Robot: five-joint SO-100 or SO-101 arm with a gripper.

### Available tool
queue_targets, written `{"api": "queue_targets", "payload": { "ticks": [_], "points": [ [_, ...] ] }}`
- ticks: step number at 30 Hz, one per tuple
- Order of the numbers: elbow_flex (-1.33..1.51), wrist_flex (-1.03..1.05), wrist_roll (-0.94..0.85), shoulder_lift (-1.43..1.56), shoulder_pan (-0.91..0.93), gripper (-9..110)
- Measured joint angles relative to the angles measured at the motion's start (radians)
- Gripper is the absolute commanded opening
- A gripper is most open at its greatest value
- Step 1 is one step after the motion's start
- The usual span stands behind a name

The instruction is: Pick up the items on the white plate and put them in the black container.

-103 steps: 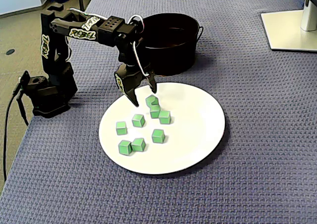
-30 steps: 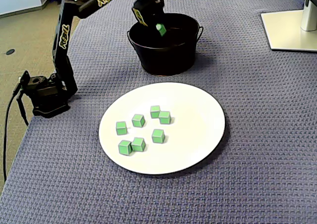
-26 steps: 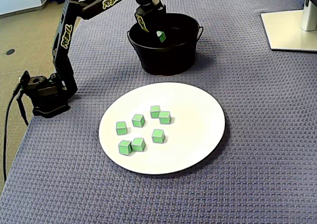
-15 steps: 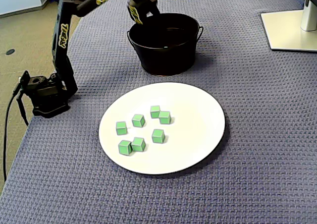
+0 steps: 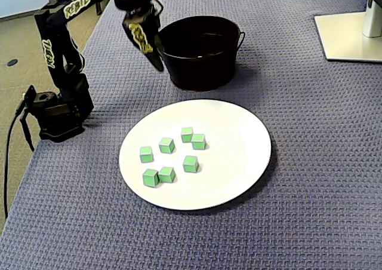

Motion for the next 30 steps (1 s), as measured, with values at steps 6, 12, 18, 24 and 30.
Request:
{"api": "queue_targets", "payload": {
  "ticks": [6, 12, 18, 24, 30],
  "points": [
    [0.130, -0.169, -0.026, -0.080, 0.080, 33],
    [0.229, -0.281, -0.021, -0.144, 0.109, 33],
    [0.279, -0.425, -0.018, -0.204, 0.140, 33],
    [0.284, -0.494, -0.012, -0.267, 0.150, 33],
    [0.345, -0.581, 0.011, -0.304, 0.144, 32]
  ]
}}
